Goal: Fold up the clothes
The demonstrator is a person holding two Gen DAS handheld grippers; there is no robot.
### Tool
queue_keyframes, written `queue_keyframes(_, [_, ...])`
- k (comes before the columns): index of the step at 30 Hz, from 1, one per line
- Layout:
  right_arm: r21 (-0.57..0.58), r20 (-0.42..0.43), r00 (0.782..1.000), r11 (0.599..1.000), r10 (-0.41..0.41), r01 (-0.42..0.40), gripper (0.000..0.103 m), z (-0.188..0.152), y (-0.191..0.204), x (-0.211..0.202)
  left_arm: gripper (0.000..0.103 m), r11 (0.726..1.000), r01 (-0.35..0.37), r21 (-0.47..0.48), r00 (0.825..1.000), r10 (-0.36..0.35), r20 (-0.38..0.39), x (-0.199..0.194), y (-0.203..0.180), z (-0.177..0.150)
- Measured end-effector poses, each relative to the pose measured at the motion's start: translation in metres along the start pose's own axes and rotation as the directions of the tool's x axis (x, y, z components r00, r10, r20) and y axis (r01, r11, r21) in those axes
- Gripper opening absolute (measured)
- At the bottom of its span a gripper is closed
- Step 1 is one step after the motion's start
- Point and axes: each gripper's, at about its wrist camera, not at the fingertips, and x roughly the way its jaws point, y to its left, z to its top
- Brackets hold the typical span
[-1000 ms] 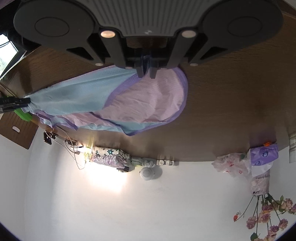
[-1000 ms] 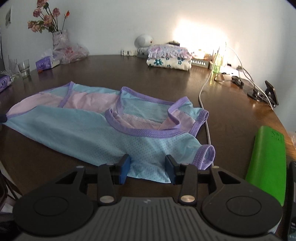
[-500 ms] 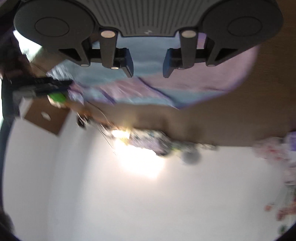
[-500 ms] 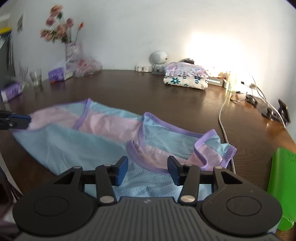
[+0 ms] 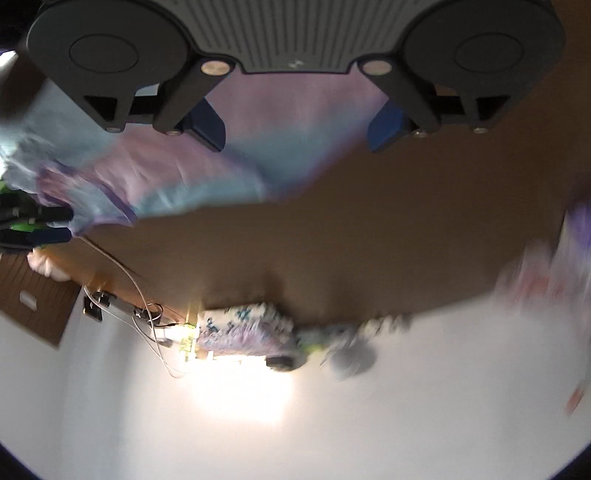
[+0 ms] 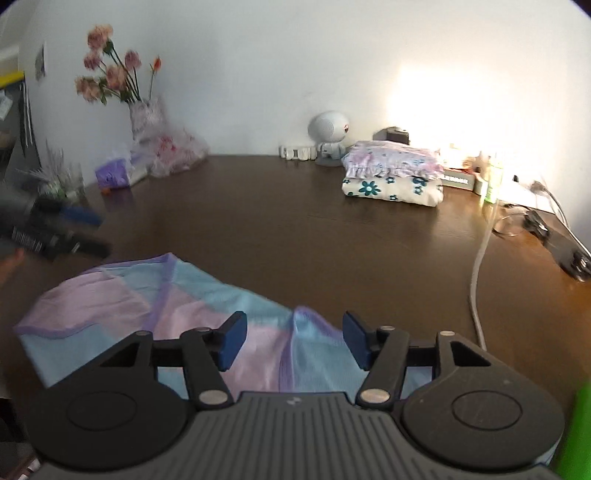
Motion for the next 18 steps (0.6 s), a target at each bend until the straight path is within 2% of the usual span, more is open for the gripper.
queue_keyframes(3, [0.045,-0.007,0.999,0.998,-0.042,0.042,0.058,0.009,0.0,0.023,0.082,0.999,-0.011,0.045,0.998,0.013,-0.054,0.023,0.011,0.04])
queue_keyframes(7, [0.106,-0.02,1.0,0.994,0.005,-0.003,0.056,0.006,-0.011,0.042,0.075,0.998,0.059,0.018,0.996,-0.058,-0.068,0.037,0.027,0.036])
queue_keyframes(9, [0.129,-0.036,0.999,0.992,0.015,-0.01,0.041,0.003,-0.016,0.049,0.07,0.995,0.098,0.001,0.993,-0.098,-0.07,0.043,0.036,0.031])
queue_keyframes(11, [0.134,-0.048,0.999,0.991,0.006,0.0,0.032,0.001,-0.018,0.051,0.056,0.99,0.137,-0.017,0.988,-0.138,-0.073,0.049,0.044,0.026])
queue_keyframes(12, [0.134,-0.05,0.999,0.991,0.006,0.0,0.032,0.0,-0.019,0.051,0.046,0.987,0.156,-0.026,0.985,-0.158,-0.073,0.052,0.048,0.024])
queue_keyframes(13, [0.133,-0.052,0.999,0.991,0.007,0.0,0.031,-0.001,-0.019,0.051,0.042,0.984,0.175,-0.035,0.981,-0.178,-0.074,0.055,0.052,0.022])
queue_keyframes(14, [0.138,-0.054,0.999,0.99,0.01,-0.003,0.026,-0.002,-0.02,0.051,0.041,0.982,0.189,-0.031,0.979,-0.191,-0.071,0.055,0.052,0.02])
queue_keyframes(15, [0.139,-0.056,0.998,0.99,0.012,-0.004,0.017,-0.003,-0.021,0.052,0.032,0.98,0.199,-0.021,0.977,-0.2,-0.067,0.053,0.051,0.018])
queue_keyframes(16, [0.14,-0.058,0.998,0.99,0.013,-0.005,0.013,-0.005,-0.021,0.053,0.021,0.978,0.207,-0.007,0.976,-0.207,-0.071,0.052,0.049,0.017])
queue_keyframes(18, [0.147,-0.057,0.998,0.989,0.014,-0.005,0.006,-0.006,-0.022,0.052,0.01,0.976,0.213,0.037,0.975,-0.21,-0.079,0.051,0.042,0.015])
